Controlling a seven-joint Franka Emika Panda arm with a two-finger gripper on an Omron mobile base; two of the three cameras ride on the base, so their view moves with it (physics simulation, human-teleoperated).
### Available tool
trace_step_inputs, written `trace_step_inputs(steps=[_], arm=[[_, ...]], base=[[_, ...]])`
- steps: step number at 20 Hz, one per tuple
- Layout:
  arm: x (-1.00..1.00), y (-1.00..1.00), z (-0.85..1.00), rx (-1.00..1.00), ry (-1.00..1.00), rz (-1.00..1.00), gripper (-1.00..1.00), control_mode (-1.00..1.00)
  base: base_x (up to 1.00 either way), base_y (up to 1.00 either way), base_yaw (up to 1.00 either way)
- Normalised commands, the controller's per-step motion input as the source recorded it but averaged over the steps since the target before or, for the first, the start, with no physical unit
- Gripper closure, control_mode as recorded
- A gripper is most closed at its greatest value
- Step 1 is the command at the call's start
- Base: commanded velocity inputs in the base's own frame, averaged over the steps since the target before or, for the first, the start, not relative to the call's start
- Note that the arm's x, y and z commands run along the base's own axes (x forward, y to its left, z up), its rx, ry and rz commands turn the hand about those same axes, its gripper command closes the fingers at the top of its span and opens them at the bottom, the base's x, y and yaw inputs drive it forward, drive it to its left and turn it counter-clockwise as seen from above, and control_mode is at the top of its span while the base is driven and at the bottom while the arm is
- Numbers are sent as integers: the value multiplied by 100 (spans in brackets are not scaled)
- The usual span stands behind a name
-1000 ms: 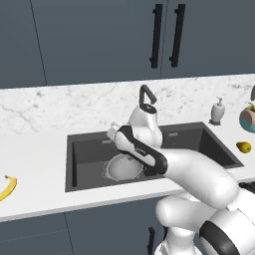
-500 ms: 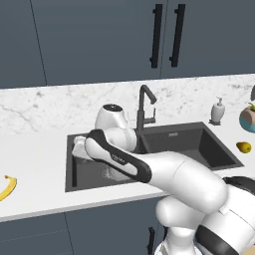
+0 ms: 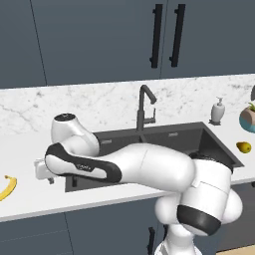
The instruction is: Put the colander in the sink, put the banana, pear in the colander, and turn on the sink faucet and pour water over the colander.
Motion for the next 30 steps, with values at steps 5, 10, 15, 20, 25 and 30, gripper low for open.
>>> trace_step_inputs(steps=[5,10,15,20,25,30], arm=[[25,100,-28,0,-2,25,-100,-100],[52,85,-17,3,-9,12,-100,-100],[61,56,-1,1,-7,4,-100,-100],[3,10,0,0,0,0,-100,-100],[0,30,-3,-2,1,0,-100,-100],[-4,18,-39,-3,7,0,-100,-100]], base=[[0,0,0],[0,0,0],[0,0,0],[0,0,0],[0,0,0],[0,0,0]])
